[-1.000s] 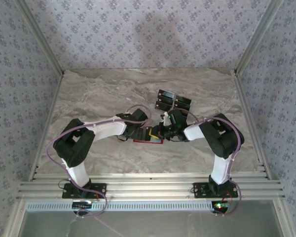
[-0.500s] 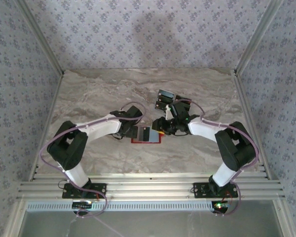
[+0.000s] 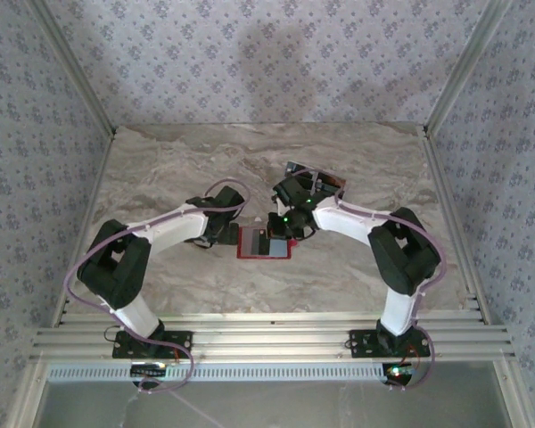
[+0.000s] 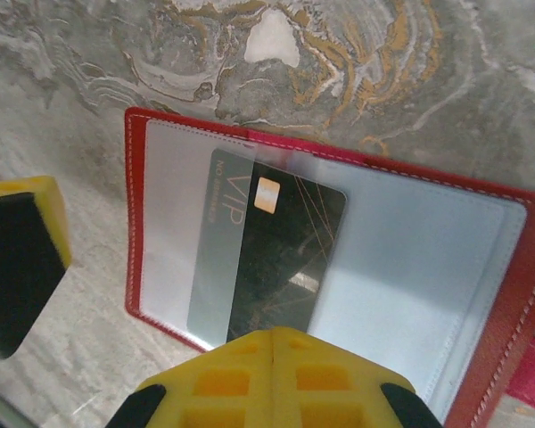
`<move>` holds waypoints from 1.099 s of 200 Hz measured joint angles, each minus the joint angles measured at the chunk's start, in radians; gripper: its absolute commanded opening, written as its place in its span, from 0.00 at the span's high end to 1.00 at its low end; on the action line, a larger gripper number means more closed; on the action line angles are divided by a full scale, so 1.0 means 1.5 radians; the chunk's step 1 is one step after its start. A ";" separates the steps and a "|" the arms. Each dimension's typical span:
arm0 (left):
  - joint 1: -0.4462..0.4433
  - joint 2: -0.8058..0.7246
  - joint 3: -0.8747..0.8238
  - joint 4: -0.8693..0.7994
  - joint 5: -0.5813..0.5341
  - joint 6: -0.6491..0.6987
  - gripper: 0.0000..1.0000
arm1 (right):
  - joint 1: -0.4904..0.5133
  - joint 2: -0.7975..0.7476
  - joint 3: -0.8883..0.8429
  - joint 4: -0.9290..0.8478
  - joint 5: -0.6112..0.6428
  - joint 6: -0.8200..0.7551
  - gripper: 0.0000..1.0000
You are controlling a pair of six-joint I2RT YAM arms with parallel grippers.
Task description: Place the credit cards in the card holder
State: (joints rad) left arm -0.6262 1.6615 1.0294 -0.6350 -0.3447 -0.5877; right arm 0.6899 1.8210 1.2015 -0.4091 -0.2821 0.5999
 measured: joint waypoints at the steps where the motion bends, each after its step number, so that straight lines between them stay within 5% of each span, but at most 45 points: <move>1: 0.000 0.000 0.000 0.000 0.000 0.000 0.00 | 0.001 0.001 0.001 -0.001 0.001 0.000 0.97; 220: 0.000 0.040 -0.016 0.043 0.022 0.002 0.00 | 0.030 0.084 0.057 -0.049 0.049 -0.012 0.98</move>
State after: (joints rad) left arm -0.6266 1.7218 1.0050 -0.5705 -0.3115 -0.5850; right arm 0.7341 1.9472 1.2873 -0.4831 -0.2085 0.5823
